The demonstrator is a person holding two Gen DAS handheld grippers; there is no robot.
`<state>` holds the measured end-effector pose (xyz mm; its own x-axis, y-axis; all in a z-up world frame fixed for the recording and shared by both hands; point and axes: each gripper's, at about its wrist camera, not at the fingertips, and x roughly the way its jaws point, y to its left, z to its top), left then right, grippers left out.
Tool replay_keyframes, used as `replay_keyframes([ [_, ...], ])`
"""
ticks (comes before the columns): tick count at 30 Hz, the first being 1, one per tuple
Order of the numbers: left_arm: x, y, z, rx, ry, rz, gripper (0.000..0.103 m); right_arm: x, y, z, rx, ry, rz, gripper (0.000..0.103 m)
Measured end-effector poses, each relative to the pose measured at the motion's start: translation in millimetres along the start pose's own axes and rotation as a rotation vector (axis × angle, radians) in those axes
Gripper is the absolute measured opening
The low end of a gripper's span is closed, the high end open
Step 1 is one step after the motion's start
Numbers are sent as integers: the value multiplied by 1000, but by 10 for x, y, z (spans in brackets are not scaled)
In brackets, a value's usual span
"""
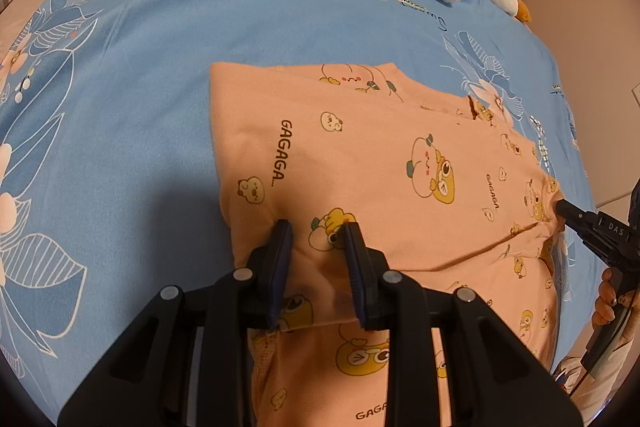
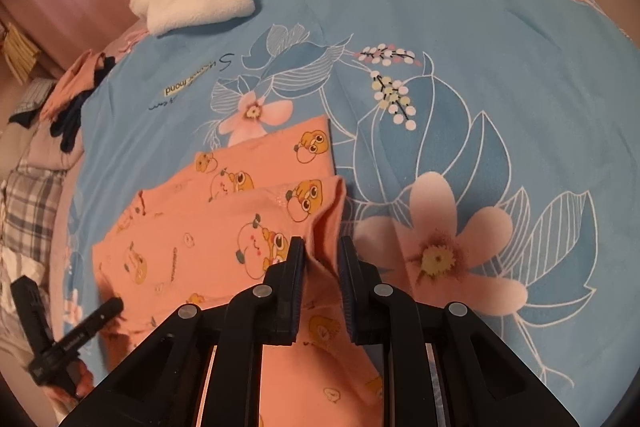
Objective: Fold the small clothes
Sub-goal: 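Open the right gripper to release the cuff and withdraw both grippers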
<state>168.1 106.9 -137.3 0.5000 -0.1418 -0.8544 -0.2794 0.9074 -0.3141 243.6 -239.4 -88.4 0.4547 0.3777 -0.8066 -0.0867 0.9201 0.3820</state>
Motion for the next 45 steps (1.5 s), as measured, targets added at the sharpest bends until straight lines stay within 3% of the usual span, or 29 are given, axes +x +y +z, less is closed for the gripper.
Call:
replay_keyframes([
  [2, -3, -5, 0, 2, 0, 2, 27, -20, -2, -8, -14, -13, -36, 10],
  [26, -8, 16, 0, -9, -8, -6, 27, 245, -41, -110, -42, 24, -120, 10],
  [30, -35, 27, 9, -42, -10, -29, 34, 229, -24, -113, -51, 16, -132, 10],
  [33, -99, -31, -1, -36, -13, -2, 35, 179, 17, -110, -79, 1, -173, 11],
  [35, -172, -57, -24, -42, -11, -12, 44, 87, 41, -110, -93, -21, -193, 13],
  [36, -242, -66, -55, -53, -12, -27, 49, 27, 48, -115, -94, -34, -190, 15],
  [37, -308, -81, -77, -57, -24, -37, 52, -59, 69, -126, -103, -51, -185, 23],
  [38, -402, -105, -101, -52, -44, -42, 59, -125, 87, -134, -112, -64, -183, 39],
  [40, -589, -170, -146, -25, -95, -36, 71, -307, 147, -164, -135, -112, -182, 54],
  [42, -796, -226, -196, -1, -152, -28, 83, -519, 226, -202, -162, -166, -177, 56],
  [45, -1106, -286, -282, 12, -226, -39, 100, -756, 333, -274, -202, -218, -165, 77],
])
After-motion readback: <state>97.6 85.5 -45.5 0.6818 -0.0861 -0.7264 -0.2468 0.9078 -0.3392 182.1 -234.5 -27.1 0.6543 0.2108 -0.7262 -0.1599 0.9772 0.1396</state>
